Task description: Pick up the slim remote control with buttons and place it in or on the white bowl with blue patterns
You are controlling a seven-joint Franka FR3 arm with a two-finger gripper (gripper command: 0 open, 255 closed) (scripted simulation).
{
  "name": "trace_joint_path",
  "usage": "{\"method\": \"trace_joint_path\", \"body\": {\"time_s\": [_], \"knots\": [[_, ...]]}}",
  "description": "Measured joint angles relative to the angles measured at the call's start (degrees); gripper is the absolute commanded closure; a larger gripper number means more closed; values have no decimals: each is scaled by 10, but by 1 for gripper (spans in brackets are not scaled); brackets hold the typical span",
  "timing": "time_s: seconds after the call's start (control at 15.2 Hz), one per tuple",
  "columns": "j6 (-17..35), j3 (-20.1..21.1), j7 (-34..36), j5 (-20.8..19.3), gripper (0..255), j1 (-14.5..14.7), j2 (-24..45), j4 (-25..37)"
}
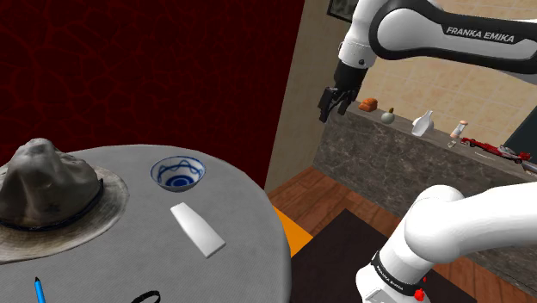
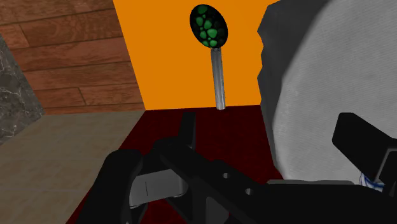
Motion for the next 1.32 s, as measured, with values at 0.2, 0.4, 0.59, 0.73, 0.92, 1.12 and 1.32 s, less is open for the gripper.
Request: {"method": "trace_joint_path", "body": {"time_s": [0.2, 0.4, 0.59, 0.73, 0.92, 1.12, 1.32], "knots": [[13, 7, 8, 5, 0, 3, 12, -5], [44, 31, 35, 22, 0, 15, 31, -23], [79, 52, 58, 35, 0, 24, 64, -33], [102, 70, 77, 45, 0, 31, 89, -34], [135, 91, 100, 54, 0, 39, 131, -32], [171, 116, 126, 62, 0, 49, 170, -35], [202, 140, 153, 65, 0, 56, 220, -21]]}}
